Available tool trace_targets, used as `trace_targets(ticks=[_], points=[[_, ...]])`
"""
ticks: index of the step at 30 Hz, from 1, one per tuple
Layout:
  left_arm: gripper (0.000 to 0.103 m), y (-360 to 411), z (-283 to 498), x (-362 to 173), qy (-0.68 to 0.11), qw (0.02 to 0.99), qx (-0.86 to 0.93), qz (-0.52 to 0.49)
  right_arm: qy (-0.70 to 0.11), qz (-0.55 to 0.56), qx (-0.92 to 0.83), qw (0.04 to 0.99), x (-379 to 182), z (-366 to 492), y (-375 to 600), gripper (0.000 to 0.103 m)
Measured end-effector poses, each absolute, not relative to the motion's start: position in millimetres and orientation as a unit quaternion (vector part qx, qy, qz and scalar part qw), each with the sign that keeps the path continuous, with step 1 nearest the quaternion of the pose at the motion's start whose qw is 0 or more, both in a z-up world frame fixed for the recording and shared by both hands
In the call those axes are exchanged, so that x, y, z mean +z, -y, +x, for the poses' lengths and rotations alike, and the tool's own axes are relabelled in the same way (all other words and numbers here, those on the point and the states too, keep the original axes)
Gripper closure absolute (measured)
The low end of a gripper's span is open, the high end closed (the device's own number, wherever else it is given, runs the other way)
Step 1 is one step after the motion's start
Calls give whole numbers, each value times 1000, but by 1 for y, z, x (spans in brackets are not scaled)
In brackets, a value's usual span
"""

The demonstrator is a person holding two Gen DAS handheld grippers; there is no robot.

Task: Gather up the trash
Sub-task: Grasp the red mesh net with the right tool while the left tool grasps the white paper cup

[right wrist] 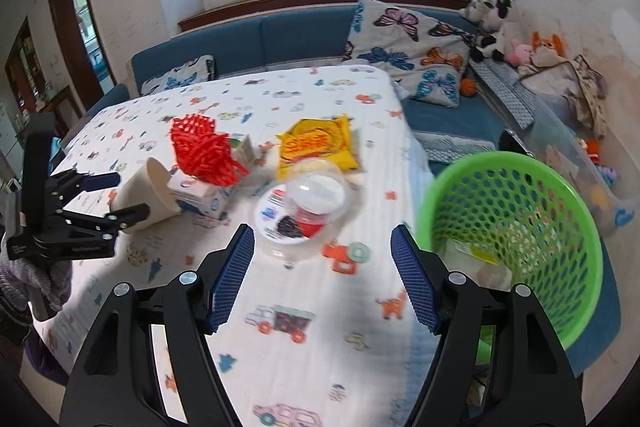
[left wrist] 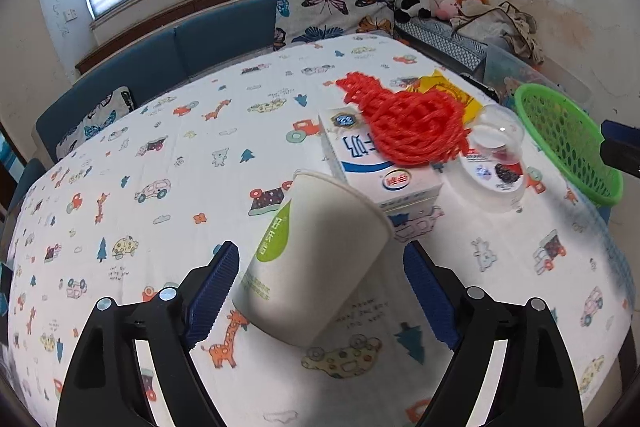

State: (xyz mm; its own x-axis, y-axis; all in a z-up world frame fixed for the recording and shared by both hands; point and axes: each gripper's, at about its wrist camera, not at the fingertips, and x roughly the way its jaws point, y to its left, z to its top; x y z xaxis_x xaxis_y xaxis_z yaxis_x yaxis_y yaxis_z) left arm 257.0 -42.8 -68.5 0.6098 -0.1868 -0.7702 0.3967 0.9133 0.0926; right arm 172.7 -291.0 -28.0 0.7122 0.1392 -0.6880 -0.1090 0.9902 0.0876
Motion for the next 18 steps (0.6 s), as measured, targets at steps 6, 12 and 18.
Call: trace_targets(ticks=[6,12,18], points=[[21,40,267,-77,-416,881,-181,132,-380,15,93,920,-29,191,269,32],[24,43,270,-83,-415,876,-201,138,-384,9,111,916,-30,205,250,32],[34,40,271,-84,-407,880,-206,129,-388,1,128,913,-31,217,234,32]])
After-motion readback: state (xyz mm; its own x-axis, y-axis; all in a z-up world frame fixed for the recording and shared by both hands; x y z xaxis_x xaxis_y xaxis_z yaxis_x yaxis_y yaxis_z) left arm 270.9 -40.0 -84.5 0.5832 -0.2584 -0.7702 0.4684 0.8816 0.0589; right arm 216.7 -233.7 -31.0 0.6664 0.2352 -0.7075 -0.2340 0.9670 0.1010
